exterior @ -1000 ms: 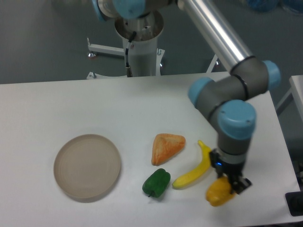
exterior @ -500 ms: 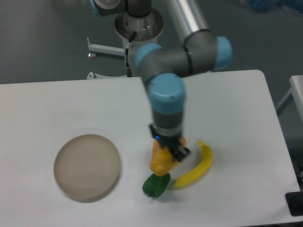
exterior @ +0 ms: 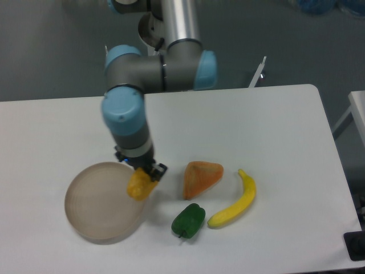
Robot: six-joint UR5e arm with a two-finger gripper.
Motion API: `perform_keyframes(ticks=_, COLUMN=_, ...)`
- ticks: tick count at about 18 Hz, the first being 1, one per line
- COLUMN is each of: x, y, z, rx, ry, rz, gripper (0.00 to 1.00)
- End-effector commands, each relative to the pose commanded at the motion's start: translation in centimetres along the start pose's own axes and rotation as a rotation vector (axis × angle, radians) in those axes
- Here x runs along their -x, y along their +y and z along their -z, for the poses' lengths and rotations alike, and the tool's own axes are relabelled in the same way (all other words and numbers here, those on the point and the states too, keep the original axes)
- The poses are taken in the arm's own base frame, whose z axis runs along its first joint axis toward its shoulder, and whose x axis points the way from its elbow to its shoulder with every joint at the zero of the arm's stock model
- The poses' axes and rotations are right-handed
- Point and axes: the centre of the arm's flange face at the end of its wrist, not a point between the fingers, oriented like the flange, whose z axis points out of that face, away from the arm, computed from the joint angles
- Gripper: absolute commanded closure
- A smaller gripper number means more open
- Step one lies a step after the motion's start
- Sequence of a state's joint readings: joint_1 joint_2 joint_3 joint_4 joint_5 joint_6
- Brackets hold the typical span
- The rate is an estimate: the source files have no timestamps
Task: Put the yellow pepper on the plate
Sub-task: 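Carry the held yellow pepper across the table over the beige plate, then lower the yellow pepper onto the plate, then open the gripper to release the pepper and raise it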
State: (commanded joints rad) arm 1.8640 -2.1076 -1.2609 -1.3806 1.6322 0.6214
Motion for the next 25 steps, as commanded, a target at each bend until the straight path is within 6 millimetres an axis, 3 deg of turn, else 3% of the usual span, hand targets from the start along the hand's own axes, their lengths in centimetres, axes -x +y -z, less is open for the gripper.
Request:
perform_keyframes(ticks=12, x=-4.1, y=-3.6, z=-3.6, rx=0.022, ry=-0.022, rz=0.001, gripper=0.52)
perform_keyframes(ticks=25, x=-5.2, y=-4.5, z=-5.2, rx=0.034, ry=-0.020, rz=-0.020, gripper=0.51)
